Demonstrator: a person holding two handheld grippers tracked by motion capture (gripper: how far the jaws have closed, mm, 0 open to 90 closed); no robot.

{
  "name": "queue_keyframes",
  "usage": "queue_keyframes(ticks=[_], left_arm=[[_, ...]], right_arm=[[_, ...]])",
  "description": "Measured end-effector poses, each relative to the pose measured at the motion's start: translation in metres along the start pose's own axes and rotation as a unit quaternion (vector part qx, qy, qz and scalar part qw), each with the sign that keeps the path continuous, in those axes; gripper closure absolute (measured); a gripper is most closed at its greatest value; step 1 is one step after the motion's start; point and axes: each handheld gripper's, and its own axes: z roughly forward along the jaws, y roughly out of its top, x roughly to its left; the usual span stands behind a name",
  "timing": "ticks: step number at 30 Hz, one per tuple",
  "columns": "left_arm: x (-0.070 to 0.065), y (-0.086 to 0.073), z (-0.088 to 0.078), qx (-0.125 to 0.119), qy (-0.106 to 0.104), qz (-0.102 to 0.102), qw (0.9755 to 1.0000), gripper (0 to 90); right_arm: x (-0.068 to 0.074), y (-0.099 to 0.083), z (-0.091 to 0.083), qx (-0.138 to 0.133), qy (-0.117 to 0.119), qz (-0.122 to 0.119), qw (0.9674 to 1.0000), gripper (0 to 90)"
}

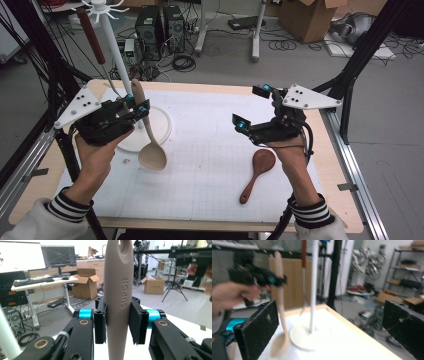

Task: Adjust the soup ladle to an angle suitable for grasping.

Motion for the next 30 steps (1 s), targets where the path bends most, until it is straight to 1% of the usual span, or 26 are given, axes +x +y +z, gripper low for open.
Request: queue_keyframes(ticks=[1, 2, 4, 7, 10, 11, 14, 16, 18, 19, 20, 21, 23, 24, 27, 29, 30], left_arm=[[0.002, 0.0, -0.002, 0.001, 0.004, 0.002, 1.0, 69.3], [0.003, 0.001, -0.004, 0.001, 0.006, 0.003, 1.0, 69.3], [0.005, 0.001, -0.007, 0.002, 0.013, 0.007, 0.9999, 69.3], [0.008, 0.002, -0.012, 0.003, 0.018, 0.009, 0.9998, 69.3], [0.012, 0.003, -0.018, 0.004, 0.024, 0.005, 0.9997, 69.3], [0.014, 0.004, -0.019, 0.004, 0.026, 0.003, 0.9996, 69.3], [0.017, 0.005, -0.024, 0.004, 0.032, 0.0, 0.9995, 69.3], [0.02, 0.006, -0.027, 0.005, 0.037, 0.001, 0.9993, 69.3], [0.022, 0.007, -0.03, 0.004, 0.044, 0.001, 0.999, 69.3], [0.023, 0.008, -0.031, 0.005, 0.047, 0.002, 0.9989, 69.3], [0.024, 0.008, -0.033, 0.005, 0.049, 0.003, 0.9988, 69.3], [0.025, 0.009, -0.035, 0.006, 0.052, 0.004, 0.9986, 69.3], [0.026, 0.01, -0.038, 0.007, 0.055, 0.006, 0.9984, 69.3], [0.027, 0.011, -0.039, 0.008, 0.057, 0.006, 0.9983, 69.3], [0.03, 0.012, -0.042, 0.01, 0.058, 0.005, 0.9983, 69.3], [0.032, 0.012, -0.043, 0.013, 0.058, 0.004, 0.9982, 69.3], [0.033, 0.012, -0.044, 0.013, 0.06, 0.004, 0.9981, 69.3]], right_arm=[[-0.002, -0.003, -0.003, -0.002, -0.001, 0.001, 1.0, 0.4], [-0.004, -0.006, -0.008, -0.001, -0.01, 0.006, 0.9999, 0.3], [-0.007, -0.011, -0.014, 0.006, -0.023, 0.001, 0.9997, 0.4], [-0.011, -0.017, -0.023, 0.009, -0.036, -0.003, 0.9993, 0.3], [-0.013, -0.022, -0.029, 0.009, -0.037, -0.01, 0.9992, 0.3], [-0.014, -0.025, -0.031, 0.014, -0.04, -0.012, 0.999, 0.3], [-0.019, -0.032, -0.037, 0.018, -0.04, 0.0, 0.999, 0.3], [-0.022, -0.037, -0.04, 0.026, -0.049, 0.002, 0.9985, 0.3], [-0.024, -0.042, -0.043, 0.032, -0.053, -0.002, 0.9981, 0.3], [-0.025, -0.045, -0.045, 0.035, -0.052, -0.002, 0.9981, 0.3], [-0.026, -0.048, -0.047, 0.031, -0.051, -0.006, 0.9982, 0.3], [-0.027, -0.052, -0.049, 0.03, -0.051, -0.004, 0.9983, 0.3], [-0.03, -0.06, -0.053, 0.023, -0.035, 0.006, 0.9991, 0.3], [-0.031, -0.064, -0.054, 0.022, -0.036, 0.016, 0.999, 0.4], [-0.033, -0.075, -0.06, 0.022, -0.042, 0.022, 0.9986, 0.4], [-0.034, -0.08, -0.064, 0.022, -0.042, 0.03, 0.9984, 0.4], [-0.034, -0.082, -0.065, 0.023, -0.04, 0.029, 0.9985, 0.4]])
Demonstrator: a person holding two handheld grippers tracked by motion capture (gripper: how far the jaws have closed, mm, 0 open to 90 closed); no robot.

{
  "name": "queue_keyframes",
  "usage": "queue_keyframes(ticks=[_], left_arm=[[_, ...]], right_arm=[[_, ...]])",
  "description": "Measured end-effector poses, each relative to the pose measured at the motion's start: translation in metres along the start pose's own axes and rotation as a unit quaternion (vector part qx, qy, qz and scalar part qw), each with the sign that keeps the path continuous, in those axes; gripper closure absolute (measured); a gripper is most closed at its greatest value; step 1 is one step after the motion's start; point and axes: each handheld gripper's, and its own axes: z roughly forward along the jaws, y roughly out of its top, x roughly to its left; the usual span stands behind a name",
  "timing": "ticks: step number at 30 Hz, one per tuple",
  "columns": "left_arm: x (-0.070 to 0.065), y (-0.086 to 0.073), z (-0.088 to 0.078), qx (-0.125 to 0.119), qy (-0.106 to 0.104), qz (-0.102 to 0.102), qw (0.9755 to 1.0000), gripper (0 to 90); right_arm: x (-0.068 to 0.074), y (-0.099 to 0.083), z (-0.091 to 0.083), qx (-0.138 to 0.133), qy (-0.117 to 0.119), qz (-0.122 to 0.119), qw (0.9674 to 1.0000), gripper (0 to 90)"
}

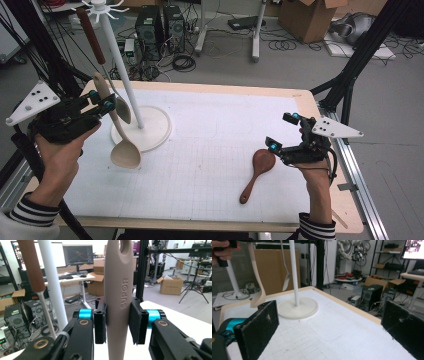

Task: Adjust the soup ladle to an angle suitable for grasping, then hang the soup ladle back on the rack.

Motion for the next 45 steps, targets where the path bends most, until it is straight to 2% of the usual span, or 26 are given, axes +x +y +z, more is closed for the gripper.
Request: queue_keyframes(ticks=[12, 14, 22, 26, 36, 45], left_arm=[[0.003, -0.002, -0.003, 0.009, 0.01, 0.004, 0.9999, 69.3], [0.003, -0.002, -0.002, 0.01, 0.012, 0.005, 0.9999, 69.3], [0.004, -0.001, -0.002, 0.008, 0.013, 0.006, 0.9999, 69.3], [0.004, 0.0, -0.003, 0.008, 0.015, 0.006, 0.9998, 69.3], [0.007, 0.009, -0.006, 0.007, 0.028, 0.008, 0.9995, 69.3], [0.011, 0.02, 0.001, 0.011, 0.05, 0.006, 0.9987, 69.3]], right_arm=[[0.009, -0.014, 0.0, 0.009, -0.017, -0.01, 0.9998, 0.4], [0.009, -0.017, 0.0, 0.009, -0.018, -0.003, 0.9998, 0.4], [0.01, -0.021, -0.001, 0.013, -0.023, 0.001, 0.9997, 0.4], [0.009, -0.022, -0.001, 0.016, -0.027, -0.003, 0.9995, 0.4], [0.009, -0.023, 0.002, 0.022, -0.032, -0.007, 0.9992, 0.4], [0.005, -0.024, -0.002, 0.023, -0.035, -0.002, 0.9991, 0.4]])
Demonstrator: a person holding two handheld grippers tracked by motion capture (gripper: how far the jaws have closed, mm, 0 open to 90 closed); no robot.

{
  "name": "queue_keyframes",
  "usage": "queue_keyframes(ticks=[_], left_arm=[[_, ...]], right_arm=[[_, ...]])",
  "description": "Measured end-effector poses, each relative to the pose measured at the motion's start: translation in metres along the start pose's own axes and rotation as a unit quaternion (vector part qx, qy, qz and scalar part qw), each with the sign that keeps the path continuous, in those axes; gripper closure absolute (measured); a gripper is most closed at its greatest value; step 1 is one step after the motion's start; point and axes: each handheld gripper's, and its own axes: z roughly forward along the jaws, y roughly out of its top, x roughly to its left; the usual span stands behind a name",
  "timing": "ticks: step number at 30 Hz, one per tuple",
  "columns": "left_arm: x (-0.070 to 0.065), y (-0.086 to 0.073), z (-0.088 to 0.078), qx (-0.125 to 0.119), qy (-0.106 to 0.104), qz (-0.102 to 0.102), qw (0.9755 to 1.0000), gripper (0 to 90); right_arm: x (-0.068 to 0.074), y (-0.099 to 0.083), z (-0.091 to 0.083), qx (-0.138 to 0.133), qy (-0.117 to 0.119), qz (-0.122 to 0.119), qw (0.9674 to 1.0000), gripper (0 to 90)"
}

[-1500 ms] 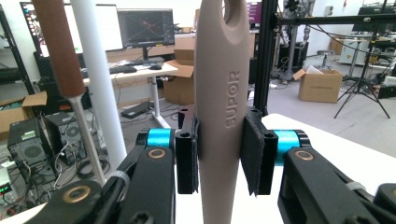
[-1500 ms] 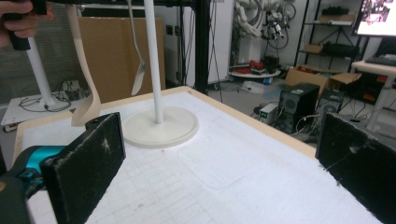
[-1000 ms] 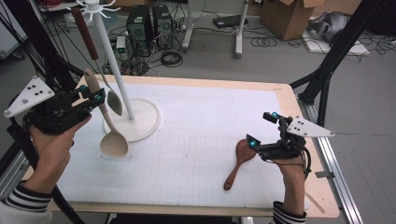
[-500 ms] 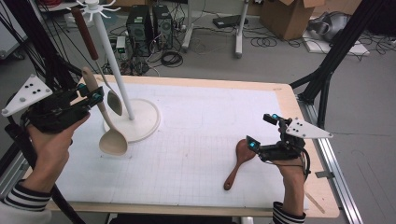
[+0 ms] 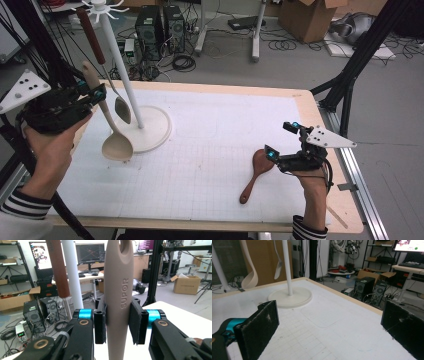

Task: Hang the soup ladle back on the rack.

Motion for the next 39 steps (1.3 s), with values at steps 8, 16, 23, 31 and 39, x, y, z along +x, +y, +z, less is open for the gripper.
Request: queue_keyframes(ticks=[8, 16, 23, 31, 39], left_arm=[[0.003, 0.019, 0.011, 0.003, 0.012, -0.002, 0.9999, 69.3], [0.006, 0.032, 0.02, 0.006, 0.018, -0.007, 0.9998, 69.3], [0.01, 0.041, 0.029, 0.014, 0.027, -0.015, 0.9994, 69.4], [0.013, 0.05, 0.036, 0.023, 0.034, -0.009, 0.9991, 69.4], [0.015, 0.056, 0.046, 0.037, 0.038, -0.011, 0.9985, 69.3]], right_arm=[[0.0, -0.001, 0.002, 0.007, 0.001, -0.001, 1.0, 0.4], [-0.002, -0.002, 0.003, 0.006, 0.0, 0.001, 1.0, 0.4], [-0.001, -0.002, 0.004, 0.008, 0.001, -0.001, 1.0, 0.4], [0.0, -0.002, 0.005, 0.01, 0.002, -0.001, 0.9999, 0.4], [-0.001, -0.002, 0.004, 0.006, 0.001, 0.001, 1.0, 0.4]])
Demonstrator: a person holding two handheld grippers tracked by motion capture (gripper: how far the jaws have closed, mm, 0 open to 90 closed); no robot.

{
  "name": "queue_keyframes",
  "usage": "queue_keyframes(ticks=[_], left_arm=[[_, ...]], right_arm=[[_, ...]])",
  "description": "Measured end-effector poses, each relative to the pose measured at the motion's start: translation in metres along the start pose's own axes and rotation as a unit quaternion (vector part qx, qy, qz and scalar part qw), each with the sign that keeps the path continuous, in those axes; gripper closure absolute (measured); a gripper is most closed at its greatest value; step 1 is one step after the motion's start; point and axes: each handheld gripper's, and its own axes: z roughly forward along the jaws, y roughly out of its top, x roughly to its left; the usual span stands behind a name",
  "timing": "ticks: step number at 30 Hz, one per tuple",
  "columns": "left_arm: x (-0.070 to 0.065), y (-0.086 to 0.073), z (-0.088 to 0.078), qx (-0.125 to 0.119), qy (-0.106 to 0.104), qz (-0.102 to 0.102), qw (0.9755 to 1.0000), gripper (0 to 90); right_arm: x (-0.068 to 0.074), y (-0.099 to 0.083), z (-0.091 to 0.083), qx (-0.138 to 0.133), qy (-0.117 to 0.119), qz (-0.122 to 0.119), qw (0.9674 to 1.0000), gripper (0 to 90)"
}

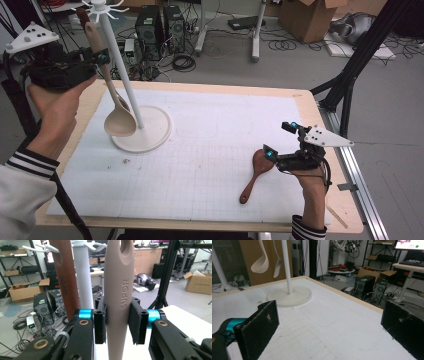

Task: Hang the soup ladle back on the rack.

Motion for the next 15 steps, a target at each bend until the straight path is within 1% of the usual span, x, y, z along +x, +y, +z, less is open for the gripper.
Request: queue_keyframes(ticks=[4, 7, 9, 10, 15], left_arm=[[0.0002, 0.0018, 0.0033, 0.004, 0.005, 0.003, 1.0, 69.4], [0.0016, 0.0021, 0.0048, 0.006, 0.009, 0.0, 0.9999, 69.4], [0.0021, 0.002, 0.006, 0.01, 0.011, 0.001, 0.9999, 69.4], [0.0023, 0.0022, 0.0063, 0.012, 0.01, 0.005, 0.9999, 69.4], [0.0011, 0.0025, 0.0089, 0.014, 0.011, 0.005, 0.9998, 69.4]], right_arm=[[-0.0004, 0.0, -0.0002, -0.002, 0.0, 0.0, 1.0, 0.4], [0.0003, 0.0001, 0.0005, 0.0, 0.002, -0.001, 1.0, 0.4], [0.0006, 0.0002, 0.0014, -0.001, 0.001, -0.002, 1.0, 0.4], [0.0008, 0.0002, 0.0013, 0.0, 0.002, 0.0, 1.0, 0.4], [0.0005, 0.0001, 0.002, 0.0, 0.002, -0.003, 1.0, 0.4]])
